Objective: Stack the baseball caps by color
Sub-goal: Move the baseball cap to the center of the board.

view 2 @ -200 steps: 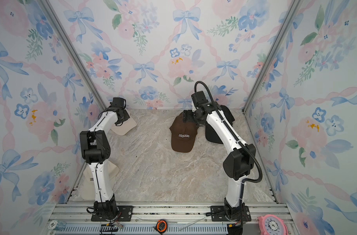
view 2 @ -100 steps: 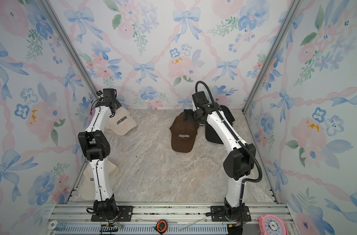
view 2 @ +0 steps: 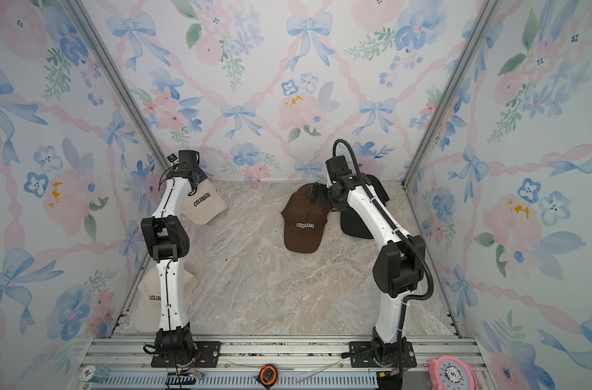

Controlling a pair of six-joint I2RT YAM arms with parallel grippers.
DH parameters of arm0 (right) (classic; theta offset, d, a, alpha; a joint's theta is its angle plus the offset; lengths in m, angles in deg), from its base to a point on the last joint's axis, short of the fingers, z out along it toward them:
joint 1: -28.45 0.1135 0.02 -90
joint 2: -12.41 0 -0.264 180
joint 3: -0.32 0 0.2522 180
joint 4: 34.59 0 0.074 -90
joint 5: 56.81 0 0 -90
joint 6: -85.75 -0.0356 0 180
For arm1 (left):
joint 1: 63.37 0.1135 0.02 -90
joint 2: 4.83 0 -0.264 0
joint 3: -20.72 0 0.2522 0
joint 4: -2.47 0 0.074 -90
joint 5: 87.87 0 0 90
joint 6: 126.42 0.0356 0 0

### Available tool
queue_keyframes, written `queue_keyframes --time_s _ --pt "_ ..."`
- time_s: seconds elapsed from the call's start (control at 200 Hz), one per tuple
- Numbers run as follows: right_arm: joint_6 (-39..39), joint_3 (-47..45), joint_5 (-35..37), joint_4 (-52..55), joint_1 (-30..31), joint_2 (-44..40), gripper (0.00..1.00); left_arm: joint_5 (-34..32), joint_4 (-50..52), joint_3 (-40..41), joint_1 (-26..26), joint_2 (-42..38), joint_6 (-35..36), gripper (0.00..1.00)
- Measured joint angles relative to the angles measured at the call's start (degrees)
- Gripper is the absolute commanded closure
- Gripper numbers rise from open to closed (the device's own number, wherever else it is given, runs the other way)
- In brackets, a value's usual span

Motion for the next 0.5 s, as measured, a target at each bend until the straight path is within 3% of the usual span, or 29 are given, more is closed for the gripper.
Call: queue_keyframes --time_s 0.5 --pt "-0.2 -1.5 -0.4 -0.3 -0.5 0.0 0.04 3.7 -0.4 3.3 -1.3 0.2 -1.7 0.32"
